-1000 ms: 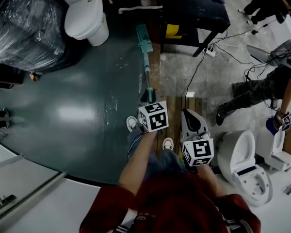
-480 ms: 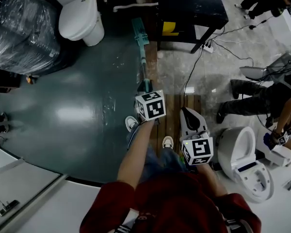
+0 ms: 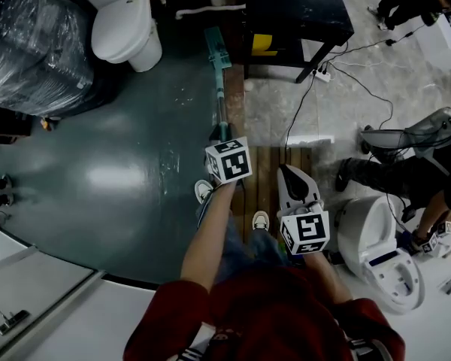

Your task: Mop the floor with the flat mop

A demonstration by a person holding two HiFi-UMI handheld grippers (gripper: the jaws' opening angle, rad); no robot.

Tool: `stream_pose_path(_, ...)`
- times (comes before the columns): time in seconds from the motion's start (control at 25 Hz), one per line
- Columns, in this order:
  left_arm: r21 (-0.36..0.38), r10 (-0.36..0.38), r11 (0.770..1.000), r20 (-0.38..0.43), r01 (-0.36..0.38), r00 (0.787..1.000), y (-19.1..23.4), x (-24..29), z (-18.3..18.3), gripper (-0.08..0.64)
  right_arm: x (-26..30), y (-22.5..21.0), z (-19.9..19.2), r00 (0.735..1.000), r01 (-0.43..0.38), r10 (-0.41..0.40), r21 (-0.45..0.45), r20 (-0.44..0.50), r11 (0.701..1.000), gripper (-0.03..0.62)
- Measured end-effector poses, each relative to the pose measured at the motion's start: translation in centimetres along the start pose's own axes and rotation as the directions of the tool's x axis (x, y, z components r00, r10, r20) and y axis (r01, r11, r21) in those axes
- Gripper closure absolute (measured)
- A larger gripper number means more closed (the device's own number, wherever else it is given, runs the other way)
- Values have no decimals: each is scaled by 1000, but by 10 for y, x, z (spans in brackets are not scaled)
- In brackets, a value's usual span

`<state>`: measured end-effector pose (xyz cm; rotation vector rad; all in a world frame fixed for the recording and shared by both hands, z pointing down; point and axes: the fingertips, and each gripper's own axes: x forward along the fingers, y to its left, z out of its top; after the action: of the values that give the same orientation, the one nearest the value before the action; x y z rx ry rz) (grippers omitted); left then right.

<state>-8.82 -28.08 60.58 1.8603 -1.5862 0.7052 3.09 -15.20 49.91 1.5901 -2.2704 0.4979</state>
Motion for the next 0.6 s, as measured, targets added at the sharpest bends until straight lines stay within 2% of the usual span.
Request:
stream_pose_path(0.36, -4, 24, 1000, 19, -24, 1000, 15, -18, -4, 436, -11, 12, 1, 1000, -18, 18, -12, 6, 1000, 574)
stream_pose_path(0.6, 9, 29, 1000, 8, -29, 1000, 13, -34, -19, 436, -23, 19, 3, 999, -29, 29, -17, 25, 999, 574)
